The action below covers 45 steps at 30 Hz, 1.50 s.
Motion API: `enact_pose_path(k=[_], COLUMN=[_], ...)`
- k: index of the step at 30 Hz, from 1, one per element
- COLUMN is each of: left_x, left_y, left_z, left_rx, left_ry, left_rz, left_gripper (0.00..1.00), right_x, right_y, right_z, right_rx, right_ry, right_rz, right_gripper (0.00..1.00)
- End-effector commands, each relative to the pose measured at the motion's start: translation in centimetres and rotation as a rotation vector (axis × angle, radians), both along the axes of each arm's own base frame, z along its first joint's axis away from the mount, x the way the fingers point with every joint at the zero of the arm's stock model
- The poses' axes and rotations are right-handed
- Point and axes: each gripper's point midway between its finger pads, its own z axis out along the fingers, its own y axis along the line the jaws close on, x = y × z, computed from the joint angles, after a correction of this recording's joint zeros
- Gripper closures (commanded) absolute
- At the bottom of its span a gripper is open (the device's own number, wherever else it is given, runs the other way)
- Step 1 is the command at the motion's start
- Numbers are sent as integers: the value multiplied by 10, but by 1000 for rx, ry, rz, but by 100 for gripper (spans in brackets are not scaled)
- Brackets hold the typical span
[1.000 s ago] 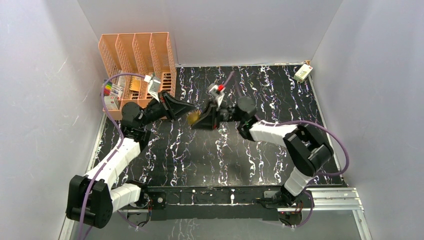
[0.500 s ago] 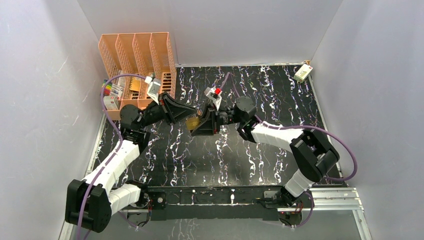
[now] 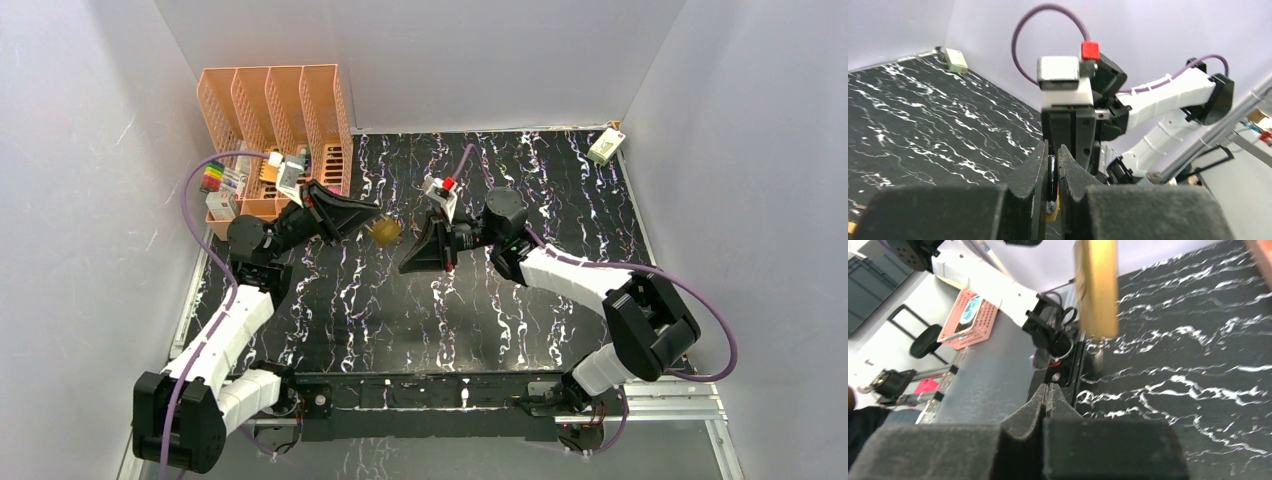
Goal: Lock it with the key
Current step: Lock the lock.
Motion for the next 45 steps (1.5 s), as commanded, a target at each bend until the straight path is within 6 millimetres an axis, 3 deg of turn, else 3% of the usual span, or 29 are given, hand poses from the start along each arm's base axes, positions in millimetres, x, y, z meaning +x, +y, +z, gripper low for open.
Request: enact_pose_path(k=[1, 11, 14, 19, 23, 34, 45], left_x=[3, 9, 7, 3, 1, -5, -7], left_y=[16, 21, 19, 18, 16, 15, 15], left_z=[41, 44, 44, 41, 41, 40, 40], left_rx=[-72, -71, -65, -59, -58, -68, -75], left_ry=[-145, -143, -142, -139, -137, -140, -146], left_rz=[102, 116, 99, 75, 57, 27, 22], left_gripper=[100, 100, 100, 100, 100, 100, 100], right_x=[-16, -13, -2, 16, 20, 32, 37], right_y=[-9, -18, -21, -23, -25, -18, -2], right_z=[-5, -16, -10, 12, 27, 43, 58], right_rx=[-12, -36, -18, 43, 95, 162, 183], right_ry=[-8, -9, -42, -167, -254, -282, -294], right_rz=[72, 30, -37, -181, -221, -249, -245], right_gripper=[100, 100, 70, 41, 28, 26, 34])
